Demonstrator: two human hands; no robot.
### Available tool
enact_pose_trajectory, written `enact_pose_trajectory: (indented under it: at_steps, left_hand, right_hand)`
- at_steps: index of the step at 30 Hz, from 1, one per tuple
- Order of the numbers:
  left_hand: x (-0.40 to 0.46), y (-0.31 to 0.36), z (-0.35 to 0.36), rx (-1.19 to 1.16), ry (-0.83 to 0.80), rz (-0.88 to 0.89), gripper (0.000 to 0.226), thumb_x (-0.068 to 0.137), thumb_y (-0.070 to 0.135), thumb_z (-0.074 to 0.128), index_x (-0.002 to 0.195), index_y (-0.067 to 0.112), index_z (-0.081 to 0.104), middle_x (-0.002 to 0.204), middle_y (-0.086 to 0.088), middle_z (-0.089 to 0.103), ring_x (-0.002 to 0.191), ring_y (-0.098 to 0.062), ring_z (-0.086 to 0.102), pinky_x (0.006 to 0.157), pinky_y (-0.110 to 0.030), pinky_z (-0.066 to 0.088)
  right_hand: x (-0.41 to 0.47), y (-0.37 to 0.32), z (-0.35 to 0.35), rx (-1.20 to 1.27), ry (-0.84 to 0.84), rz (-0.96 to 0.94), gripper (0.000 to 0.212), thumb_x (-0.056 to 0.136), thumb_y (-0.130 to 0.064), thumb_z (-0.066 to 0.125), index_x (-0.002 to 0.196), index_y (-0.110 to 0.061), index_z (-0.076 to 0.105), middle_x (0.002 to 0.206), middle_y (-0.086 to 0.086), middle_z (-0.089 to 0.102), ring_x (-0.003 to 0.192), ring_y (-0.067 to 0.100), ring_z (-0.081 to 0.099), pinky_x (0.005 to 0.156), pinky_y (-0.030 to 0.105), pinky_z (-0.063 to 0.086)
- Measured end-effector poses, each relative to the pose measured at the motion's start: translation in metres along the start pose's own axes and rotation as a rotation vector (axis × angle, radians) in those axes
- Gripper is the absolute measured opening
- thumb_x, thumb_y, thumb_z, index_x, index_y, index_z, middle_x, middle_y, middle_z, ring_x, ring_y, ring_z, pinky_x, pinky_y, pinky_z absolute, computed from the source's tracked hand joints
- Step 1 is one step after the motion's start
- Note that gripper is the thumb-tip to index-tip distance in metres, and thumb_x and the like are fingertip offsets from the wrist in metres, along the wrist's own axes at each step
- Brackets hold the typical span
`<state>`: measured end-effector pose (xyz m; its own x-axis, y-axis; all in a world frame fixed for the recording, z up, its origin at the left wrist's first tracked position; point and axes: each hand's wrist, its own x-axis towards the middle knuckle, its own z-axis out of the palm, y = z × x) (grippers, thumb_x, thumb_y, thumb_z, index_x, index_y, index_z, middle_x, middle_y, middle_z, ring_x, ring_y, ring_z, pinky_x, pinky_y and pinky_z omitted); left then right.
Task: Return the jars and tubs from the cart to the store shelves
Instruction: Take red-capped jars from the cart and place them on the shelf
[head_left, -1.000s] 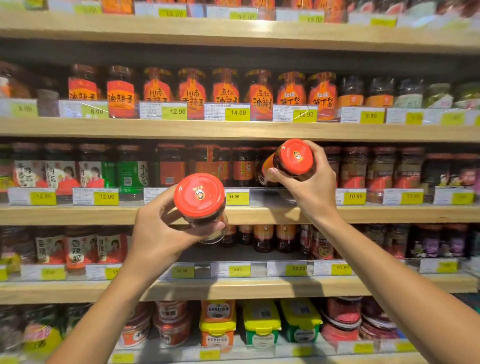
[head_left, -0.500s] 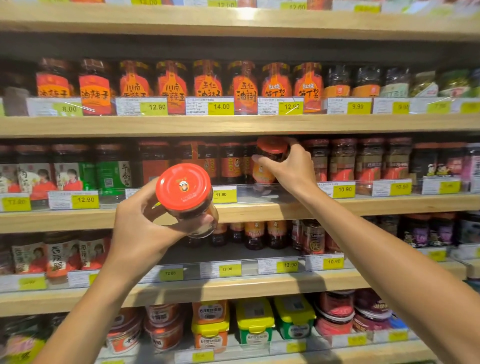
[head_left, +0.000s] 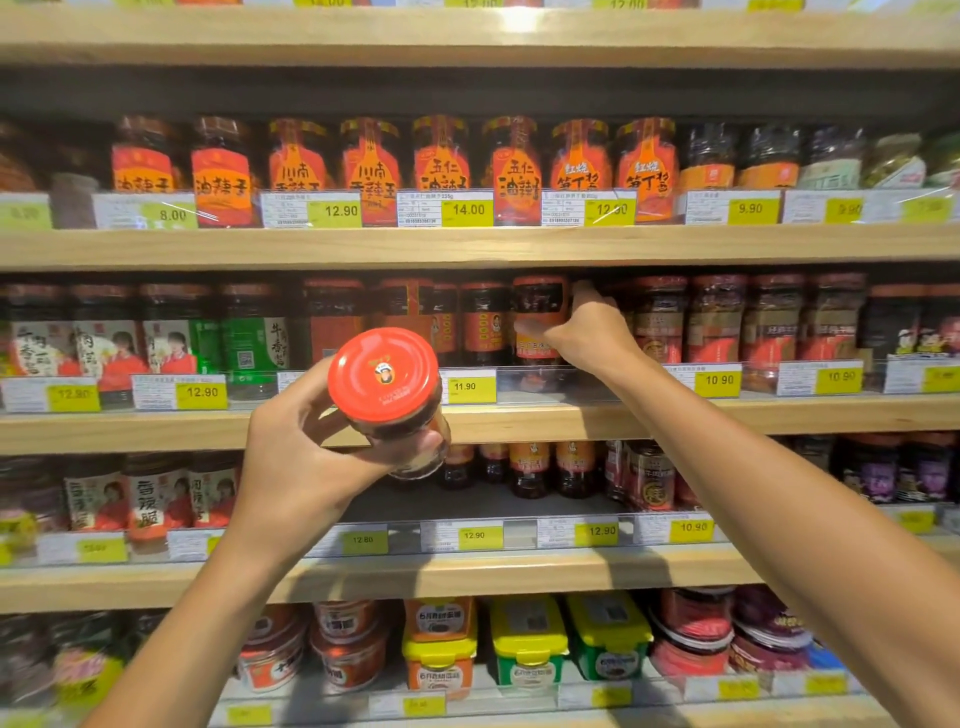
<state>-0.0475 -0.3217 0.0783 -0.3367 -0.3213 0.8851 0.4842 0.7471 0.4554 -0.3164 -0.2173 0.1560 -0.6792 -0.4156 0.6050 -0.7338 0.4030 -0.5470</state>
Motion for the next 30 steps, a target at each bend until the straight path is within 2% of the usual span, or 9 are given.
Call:
enact_pose_trajectory:
  at_steps: [3, 7, 9, 11, 13, 16, 21, 26, 30]
  left_hand:
    - [0.005, 0.002, 0.003, -0.036, 0.031, 0.008, 0.054, 0.055, 0.038, 0.095, 0.103, 0.046, 0.070, 0.104, 0.016, 0.074, 0.100, -0.006, 0.068, 0.086, -0.018, 0.051]
    - [0.022, 0.005, 0.016, -0.040, 0.136, 0.066, 0.057, 0.058, 0.022, 0.092, 0.108, 0.032, 0.066, 0.119, 0.005, 0.059, 0.109, -0.003, 0.060, 0.087, -0.015, 0.049]
    - [0.036, 0.001, 0.021, -0.060, 0.135, 0.070, 0.062, 0.058, 0.020, 0.091, 0.115, 0.024, 0.065, 0.124, -0.005, 0.052, 0.112, -0.007, 0.059, 0.091, -0.019, 0.051]
    - [0.050, -0.004, 0.028, -0.076, 0.129, 0.065, 0.068, 0.058, 0.024, 0.091, 0.120, 0.017, 0.065, 0.122, -0.005, 0.052, 0.113, -0.011, 0.060, 0.092, -0.022, 0.052]
    - [0.062, -0.008, 0.037, -0.059, 0.138, 0.070, 0.070, 0.056, 0.030, 0.091, 0.120, 0.014, 0.066, 0.115, 0.002, 0.052, 0.110, -0.007, 0.060, 0.091, -0.019, 0.051]
    - [0.074, -0.013, 0.049, 0.050, 0.145, 0.098, 0.066, 0.056, 0.037, 0.092, 0.115, 0.021, 0.067, 0.107, 0.006, 0.055, 0.100, 0.002, 0.059, 0.088, -0.016, 0.049]
    - [0.080, -0.033, 0.067, 0.098, 0.123, 0.065, 0.065, 0.057, 0.032, 0.096, 0.116, 0.020, 0.070, 0.108, 0.003, 0.060, 0.101, -0.004, 0.060, 0.090, -0.030, 0.055]
    - [0.083, -0.048, 0.078, 0.205, 0.146, 0.065, 0.062, 0.057, 0.033, 0.096, 0.113, 0.020, 0.071, 0.101, 0.000, 0.060, 0.089, 0.010, 0.056, 0.079, -0.006, 0.041]
    - [0.086, -0.057, 0.077, 0.246, 0.157, 0.035, 0.066, 0.058, 0.030, 0.096, 0.117, 0.020, 0.070, 0.105, 0.001, 0.066, 0.093, -0.004, 0.061, 0.084, -0.013, 0.046]
  right_hand:
    - [-0.008, -0.001, -0.004, -0.091, -0.052, -0.007, 0.065, 0.080, -0.062, 0.073, 0.112, -0.008, 0.056, 0.096, 0.006, 0.061, 0.091, 0.028, 0.060, 0.079, 0.035, 0.051]
    - [-0.020, 0.007, -0.007, -0.138, 0.030, -0.014, 0.061, 0.079, -0.067, 0.069, 0.077, -0.008, 0.054, 0.077, 0.005, 0.059, 0.081, 0.032, 0.063, 0.063, 0.038, 0.046]
    - [-0.027, 0.012, -0.009, -0.121, 0.047, -0.032, 0.072, 0.077, -0.073, 0.067, 0.099, -0.004, 0.059, 0.083, 0.003, 0.061, 0.085, 0.028, 0.062, 0.066, 0.039, 0.047]
    - [-0.034, 0.017, -0.013, -0.077, 0.053, -0.074, 0.089, 0.075, -0.076, 0.064, 0.132, -0.009, 0.051, 0.114, 0.004, 0.066, 0.106, 0.026, 0.062, 0.082, 0.044, 0.053]
    - [-0.043, 0.021, -0.018, -0.038, 0.071, -0.117, 0.091, 0.077, -0.073, 0.065, 0.144, -0.015, 0.043, 0.135, 0.003, 0.061, 0.123, 0.026, 0.057, 0.095, 0.047, 0.051]
    - [-0.053, 0.031, -0.025, 0.009, 0.087, -0.157, 0.087, 0.081, -0.068, 0.065, 0.149, -0.022, 0.037, 0.141, 0.000, 0.058, 0.130, 0.023, 0.053, 0.102, 0.045, 0.048]
    - [-0.070, 0.043, -0.039, 0.086, 0.132, -0.196, 0.078, 0.083, -0.065, 0.065, 0.147, -0.031, 0.039, 0.135, -0.011, 0.061, 0.128, 0.014, 0.054, 0.103, 0.046, 0.048]
    - [-0.080, 0.051, -0.049, 0.119, 0.156, -0.227, 0.070, 0.087, -0.057, 0.068, 0.146, -0.031, 0.041, 0.129, -0.018, 0.063, 0.107, 0.011, 0.065, 0.094, 0.040, 0.052]
    - [-0.086, 0.056, -0.051, 0.157, 0.168, -0.247, 0.065, 0.090, -0.052, 0.067, 0.146, -0.030, 0.042, 0.125, -0.019, 0.064, 0.099, 0.011, 0.067, 0.090, 0.034, 0.053]
